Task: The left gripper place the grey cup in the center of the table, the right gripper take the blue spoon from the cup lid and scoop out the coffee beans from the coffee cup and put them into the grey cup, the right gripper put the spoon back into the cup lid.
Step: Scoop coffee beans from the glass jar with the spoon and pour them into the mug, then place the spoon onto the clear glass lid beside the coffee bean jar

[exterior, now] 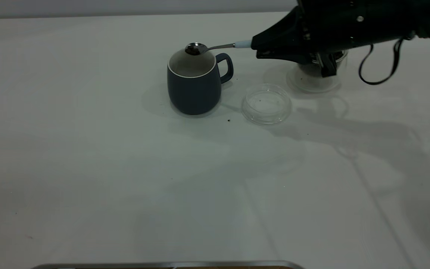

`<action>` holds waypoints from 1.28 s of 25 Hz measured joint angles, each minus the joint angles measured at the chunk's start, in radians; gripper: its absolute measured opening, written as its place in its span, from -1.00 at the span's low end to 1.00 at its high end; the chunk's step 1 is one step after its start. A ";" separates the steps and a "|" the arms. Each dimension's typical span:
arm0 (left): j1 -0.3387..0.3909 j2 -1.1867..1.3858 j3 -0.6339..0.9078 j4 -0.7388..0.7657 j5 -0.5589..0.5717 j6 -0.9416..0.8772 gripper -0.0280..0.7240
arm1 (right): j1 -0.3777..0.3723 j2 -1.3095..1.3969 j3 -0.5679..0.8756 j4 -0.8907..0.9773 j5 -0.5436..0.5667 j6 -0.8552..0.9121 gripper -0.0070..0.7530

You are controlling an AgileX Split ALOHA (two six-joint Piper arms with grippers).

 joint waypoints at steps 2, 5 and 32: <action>0.000 0.000 0.000 0.000 0.000 0.000 0.65 | 0.016 0.000 -0.015 -0.001 -0.038 -0.065 -0.69; 0.000 0.000 0.000 0.000 0.000 0.000 0.65 | 0.026 0.000 -0.026 -0.002 -0.084 -0.267 -0.69; 0.000 0.000 0.000 0.000 0.000 0.000 0.65 | -0.144 -0.326 0.368 0.001 -0.240 -0.233 -0.69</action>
